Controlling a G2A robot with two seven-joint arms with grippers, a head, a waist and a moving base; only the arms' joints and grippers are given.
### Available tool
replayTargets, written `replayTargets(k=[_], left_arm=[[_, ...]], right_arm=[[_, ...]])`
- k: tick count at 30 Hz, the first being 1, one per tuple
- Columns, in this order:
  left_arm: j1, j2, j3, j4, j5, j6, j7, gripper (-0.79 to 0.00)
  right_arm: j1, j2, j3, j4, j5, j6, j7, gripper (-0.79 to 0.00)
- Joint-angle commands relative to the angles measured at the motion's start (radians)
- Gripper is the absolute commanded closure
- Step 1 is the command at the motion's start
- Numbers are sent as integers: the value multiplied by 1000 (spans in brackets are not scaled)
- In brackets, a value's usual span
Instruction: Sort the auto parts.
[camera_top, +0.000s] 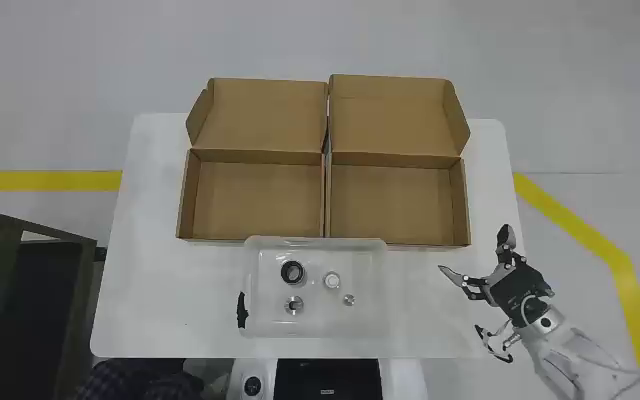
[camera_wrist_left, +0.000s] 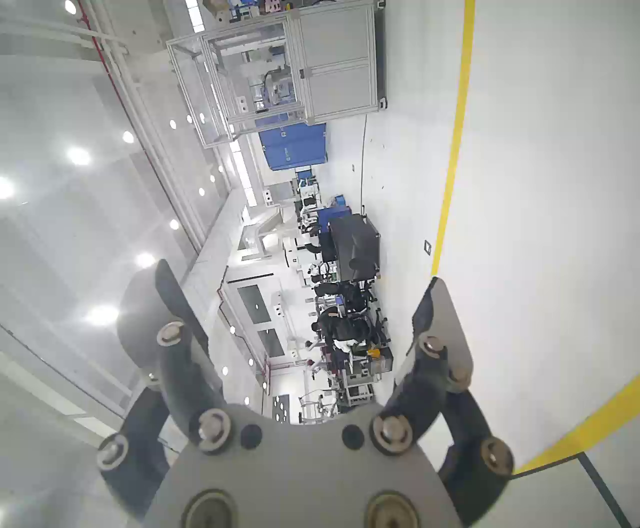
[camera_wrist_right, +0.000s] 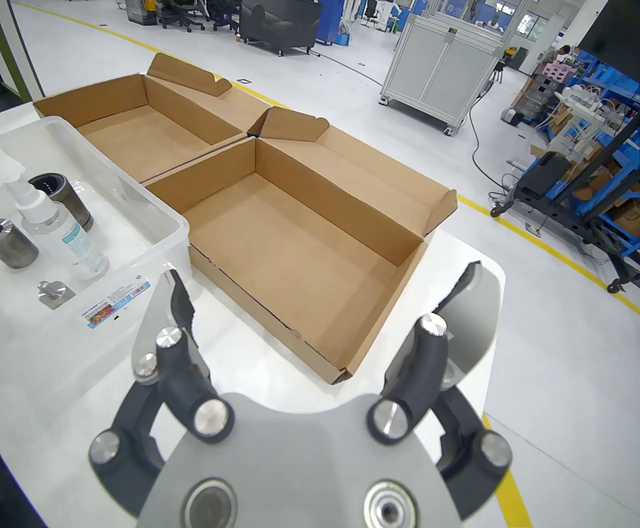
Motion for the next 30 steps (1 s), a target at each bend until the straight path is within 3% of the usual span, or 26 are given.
replayTargets(k=[1,11,21,30], left_arm=[[0,0,0,0,0,0,0,-785],[0,0,0,0,0,0,0,-785],[0,0,0,0,0,0,0,-785],[0,0,0,0,0,0,0,-785]], right_arm=[[0,0,0,0,0,0,0,-784],[6,1,-22,-10,5,-20,29,-785],[124,6,-194,-18,97,-165,160,-785],[223,2,-384,1,126,-208,240,-785]])
